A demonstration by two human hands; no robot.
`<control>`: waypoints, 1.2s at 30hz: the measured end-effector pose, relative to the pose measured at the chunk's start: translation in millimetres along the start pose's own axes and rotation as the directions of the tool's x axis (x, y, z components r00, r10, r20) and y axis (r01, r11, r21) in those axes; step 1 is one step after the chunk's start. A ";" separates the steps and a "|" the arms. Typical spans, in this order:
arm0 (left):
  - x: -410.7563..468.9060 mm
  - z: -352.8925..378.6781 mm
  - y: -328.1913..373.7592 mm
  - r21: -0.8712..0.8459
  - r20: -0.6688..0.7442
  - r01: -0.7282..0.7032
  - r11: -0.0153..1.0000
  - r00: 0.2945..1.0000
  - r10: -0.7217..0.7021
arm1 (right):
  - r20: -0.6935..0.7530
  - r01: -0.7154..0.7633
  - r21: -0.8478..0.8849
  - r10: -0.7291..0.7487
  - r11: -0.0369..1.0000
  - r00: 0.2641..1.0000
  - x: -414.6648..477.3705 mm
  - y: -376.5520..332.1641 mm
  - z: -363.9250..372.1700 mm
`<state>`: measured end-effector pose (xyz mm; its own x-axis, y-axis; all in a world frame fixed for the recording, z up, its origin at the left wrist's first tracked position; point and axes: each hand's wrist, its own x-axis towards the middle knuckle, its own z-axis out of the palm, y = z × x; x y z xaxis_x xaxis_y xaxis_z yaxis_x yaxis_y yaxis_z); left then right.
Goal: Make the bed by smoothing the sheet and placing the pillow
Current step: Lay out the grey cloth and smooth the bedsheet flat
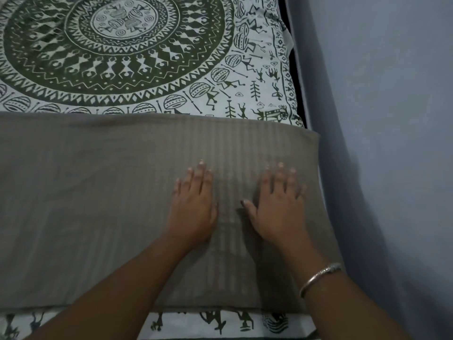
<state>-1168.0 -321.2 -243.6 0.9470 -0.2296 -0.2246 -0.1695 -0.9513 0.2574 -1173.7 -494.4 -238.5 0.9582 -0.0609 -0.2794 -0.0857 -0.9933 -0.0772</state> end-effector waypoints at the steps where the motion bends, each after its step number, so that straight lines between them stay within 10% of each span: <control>1: 2.5 -1.3 -5.0 -0.011 0.047 0.057 0.998 0.997 -0.057 | -0.025 0.097 0.000 -0.097 0.995 0.995 8.0 -5.7 -3.7; 7: 6.9 28.5 -12.1 0.086 0.104 0.060 0.994 0.992 -0.069 | 0.069 0.430 -0.053 -0.427 0.901 0.902 48.0 -15.8 16.9; 15: 48.9 2.9 27.2 -0.055 -0.110 0.026 0.998 0.993 -0.032 | 0.098 0.136 -0.057 -0.130 0.989 0.987 72.7 15.8 -10.9; 21: 101.8 -5.9 28.4 -0.004 -0.032 0.205 0.979 0.978 -0.205 | 0.178 0.545 -0.109 -0.524 0.831 0.833 136.8 7.9 -35.0; 32: 177.1 -42.7 3.2 0.217 0.305 0.070 0.974 0.943 -0.136 | 0.391 0.375 -0.088 -0.315 0.923 0.865 185.5 -20.8 -42.2; 36: 203.0 -56.7 -12.1 0.208 0.156 0.050 0.977 0.984 -0.084 | 0.389 0.422 -0.248 -0.309 0.872 0.868 201.7 -35.6 -46.7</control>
<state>-958.2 -344.6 -239.0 0.9038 -0.1779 -0.3892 -0.1746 -0.9836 0.0442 -964.6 -475.9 -247.4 0.7516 0.2924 -0.5912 0.3973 -0.9162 0.0521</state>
